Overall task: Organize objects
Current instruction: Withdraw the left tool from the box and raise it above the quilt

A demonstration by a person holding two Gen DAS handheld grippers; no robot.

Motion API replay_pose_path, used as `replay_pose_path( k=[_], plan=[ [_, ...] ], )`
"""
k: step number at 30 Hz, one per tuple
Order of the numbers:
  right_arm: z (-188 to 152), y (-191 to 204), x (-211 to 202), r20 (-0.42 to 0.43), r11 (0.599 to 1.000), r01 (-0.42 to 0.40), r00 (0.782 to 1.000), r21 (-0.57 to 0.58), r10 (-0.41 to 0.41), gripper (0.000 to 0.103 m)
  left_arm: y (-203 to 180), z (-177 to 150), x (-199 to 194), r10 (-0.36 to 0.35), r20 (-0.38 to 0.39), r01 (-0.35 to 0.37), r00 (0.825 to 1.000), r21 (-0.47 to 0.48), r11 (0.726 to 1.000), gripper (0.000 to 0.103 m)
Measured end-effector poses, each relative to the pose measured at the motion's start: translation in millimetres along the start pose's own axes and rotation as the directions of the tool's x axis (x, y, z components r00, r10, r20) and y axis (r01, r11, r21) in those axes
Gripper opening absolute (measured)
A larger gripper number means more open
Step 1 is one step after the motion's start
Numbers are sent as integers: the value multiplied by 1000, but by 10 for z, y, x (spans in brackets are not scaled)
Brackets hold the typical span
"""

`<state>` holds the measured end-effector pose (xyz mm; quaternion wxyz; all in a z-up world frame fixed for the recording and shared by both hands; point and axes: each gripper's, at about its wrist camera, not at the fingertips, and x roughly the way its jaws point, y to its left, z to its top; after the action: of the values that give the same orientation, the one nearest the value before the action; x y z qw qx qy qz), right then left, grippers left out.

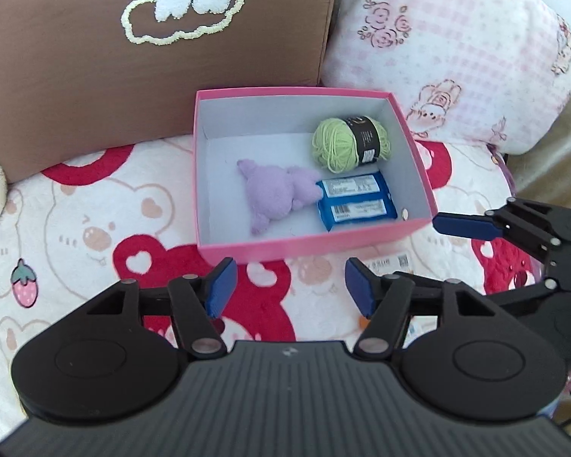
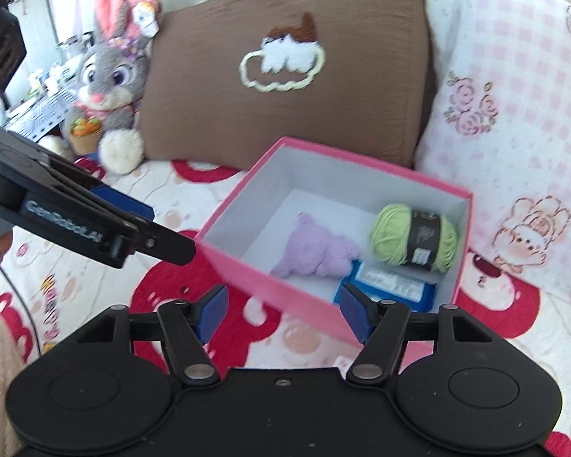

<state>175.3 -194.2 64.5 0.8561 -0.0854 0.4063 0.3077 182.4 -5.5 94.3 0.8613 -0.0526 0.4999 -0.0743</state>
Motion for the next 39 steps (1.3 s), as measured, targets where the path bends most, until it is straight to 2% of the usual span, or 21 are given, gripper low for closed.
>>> replay_pose_path(
  k=[3, 7, 13, 17, 20, 28, 30, 32, 36, 39],
  plan=[
    [-67, 62, -59, -7, 1000, -11, 1000, -11, 11, 70, -69, -90, -131, 35, 15, -36, 999, 57, 998, 72],
    [-143, 149, -168, 1, 999, -6, 1000, -32, 6, 72, -166, -201, -308, 61, 40, -65, 997, 121, 991, 78],
    [-243, 252, -393, -1, 998, -4, 1000, -57, 4, 75, -317, -360, -529, 21, 41, -27, 999, 158, 987, 83],
    [-322, 317, -517, -19, 997, 11, 1000, -70, -12, 76, -450, -439, -679, -65, 48, 56, 997, 155, 986, 86],
    [-391, 368, -609, -29, 994, 25, 999, -103, -28, 78, -575, -528, -739, -64, 66, 51, 996, 180, 982, 89],
    [-632, 451, -845, -48, 988, 31, 998, -150, -39, 80, -764, -756, -729, -61, 53, 46, 997, 244, 969, 92],
    [-695, 447, -886, -53, 988, 34, 998, -149, -42, 81, -801, -842, -695, -46, 42, 33, 998, 275, 961, 92],
    [-761, 431, -923, -61, 989, 34, 997, -142, -43, 81, -818, -925, -640, -57, 4, 53, 998, 284, 957, 93],
    [-914, 400, -999, -76, 990, 42, 996, -132, -53, 84, -809, -1063, -508, -97, -70, 111, 993, 239, 965, 94],
    [-1024, 373, -1035, -87, 991, 50, 994, -124, -61, 88, -783, -1141, -423, -118, -90, 134, 989, 193, 972, 94]
  ],
)
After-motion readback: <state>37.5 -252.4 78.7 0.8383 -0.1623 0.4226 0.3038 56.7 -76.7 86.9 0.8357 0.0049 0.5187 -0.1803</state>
